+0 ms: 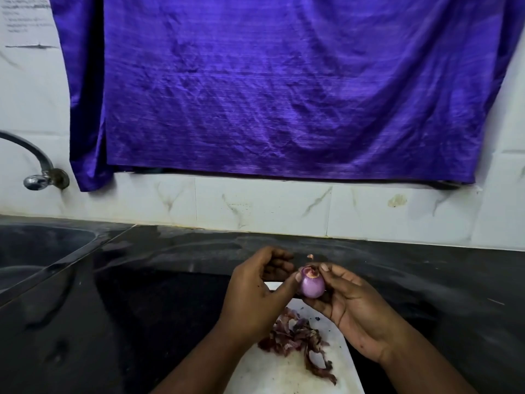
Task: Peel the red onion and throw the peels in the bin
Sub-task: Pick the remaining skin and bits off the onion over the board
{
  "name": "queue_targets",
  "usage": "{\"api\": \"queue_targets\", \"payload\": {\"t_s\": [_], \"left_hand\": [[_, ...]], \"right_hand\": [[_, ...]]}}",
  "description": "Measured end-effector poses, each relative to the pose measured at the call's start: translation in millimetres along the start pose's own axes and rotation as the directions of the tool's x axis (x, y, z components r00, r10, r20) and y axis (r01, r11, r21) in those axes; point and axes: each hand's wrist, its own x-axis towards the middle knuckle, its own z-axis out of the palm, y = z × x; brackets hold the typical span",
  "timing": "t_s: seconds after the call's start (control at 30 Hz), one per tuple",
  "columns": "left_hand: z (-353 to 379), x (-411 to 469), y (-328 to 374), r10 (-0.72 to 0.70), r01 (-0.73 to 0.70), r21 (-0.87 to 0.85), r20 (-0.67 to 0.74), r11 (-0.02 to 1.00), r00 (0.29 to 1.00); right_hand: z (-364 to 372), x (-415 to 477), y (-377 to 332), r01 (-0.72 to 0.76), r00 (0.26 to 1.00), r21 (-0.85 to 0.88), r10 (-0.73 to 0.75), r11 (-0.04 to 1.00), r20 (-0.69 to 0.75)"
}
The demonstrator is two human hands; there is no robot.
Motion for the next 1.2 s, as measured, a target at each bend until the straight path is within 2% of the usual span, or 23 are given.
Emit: {"api": "queue_targets", "payload": {"t_s": [0.2,0.43,0.63,0.8,0.93,1.07,1.2], "left_hand": [[0.0,-0.4,-1.6,0.060,-0.061,0.070,0.012,0.996,0.998],[-0.1,-4.1,1.0,0.200,-0.204,0.207,0.043,0.957,0.979],[1.8,-5.3,-6.0,0.200,-0.208,0.364,0.060,0.908,0.978],[2.6,-3.3,-0.7,0.098,-0.097,0.087,0.000,0.991,0.995],[3.4,-1.2,-3.6,0.020,-0.019,-0.016,0.024,1.000,1.000],[3.7,-0.4,-6.3,-0.010,0.011,-0.047,0.008,0.999,1.000],[3.1,-1.8,-3.5,0.088,-0.087,0.073,-0.012,0.993,0.996]], "right_hand": [[-1.0,1.2,1.3,0.008,0.999,-0.044,-0.009,0.999,-0.035],[-1.0,1.9,1.6,0.046,0.997,-0.067,-0.049,0.997,-0.055],[1.1,2.3,1.5,0.106,0.992,-0.032,-0.108,0.994,-0.064],[-0.2,3.2,-0.5,0.119,0.989,0.023,-0.117,0.993,-0.090],[2.6,0.9,-1.6,0.088,0.994,0.044,-0.085,0.995,-0.065],[2.2,-1.0,-2.6,0.084,0.995,0.029,-0.082,0.996,-0.056],[4.2,-1.1,-2.3,0.095,0.993,-0.007,-0.095,0.995,-0.065]]}}
